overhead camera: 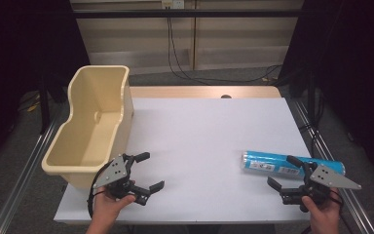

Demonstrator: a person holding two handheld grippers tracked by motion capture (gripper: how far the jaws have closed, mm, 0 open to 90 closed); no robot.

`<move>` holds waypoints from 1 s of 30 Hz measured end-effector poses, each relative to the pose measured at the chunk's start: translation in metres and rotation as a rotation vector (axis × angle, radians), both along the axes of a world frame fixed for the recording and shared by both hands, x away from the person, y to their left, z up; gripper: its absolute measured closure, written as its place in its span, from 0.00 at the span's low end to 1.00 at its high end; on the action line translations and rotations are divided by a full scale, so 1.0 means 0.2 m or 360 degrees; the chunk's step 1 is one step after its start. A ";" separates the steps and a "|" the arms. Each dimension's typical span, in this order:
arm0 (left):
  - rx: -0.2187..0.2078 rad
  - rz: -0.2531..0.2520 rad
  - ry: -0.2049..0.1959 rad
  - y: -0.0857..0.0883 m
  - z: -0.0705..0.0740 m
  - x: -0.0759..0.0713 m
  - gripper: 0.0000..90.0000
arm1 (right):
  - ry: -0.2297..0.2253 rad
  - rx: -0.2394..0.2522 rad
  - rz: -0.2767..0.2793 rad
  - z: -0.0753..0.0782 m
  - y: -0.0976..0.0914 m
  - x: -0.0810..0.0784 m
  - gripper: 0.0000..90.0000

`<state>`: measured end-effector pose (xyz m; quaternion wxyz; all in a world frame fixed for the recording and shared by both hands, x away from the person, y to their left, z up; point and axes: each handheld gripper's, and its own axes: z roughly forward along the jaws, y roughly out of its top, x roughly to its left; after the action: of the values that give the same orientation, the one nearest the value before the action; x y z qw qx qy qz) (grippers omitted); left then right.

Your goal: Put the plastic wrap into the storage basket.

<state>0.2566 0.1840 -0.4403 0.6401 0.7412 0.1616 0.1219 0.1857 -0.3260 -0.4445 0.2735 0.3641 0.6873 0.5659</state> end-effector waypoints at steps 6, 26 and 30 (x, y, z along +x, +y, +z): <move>0.0008 0.0001 0.0002 0.00 0.00 0.00 0.00 | 0.0015 -0.0003 0.0027 0.00 0.01 0.01 0.00; 0.0024 -0.0028 0.0026 -0.02 -0.01 0.01 0.00 | 0.0145 -0.0159 0.0053 0.07 0.05 0.12 0.00; 0.0026 -0.0032 0.0030 -0.02 -0.01 0.01 0.00 | 0.0176 -0.0175 0.0053 0.09 0.04 0.16 0.00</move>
<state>0.2586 0.1803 -0.4433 0.6336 0.7491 0.1590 0.1097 0.2184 -0.3174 -0.4267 0.2452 0.3677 0.7374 0.5108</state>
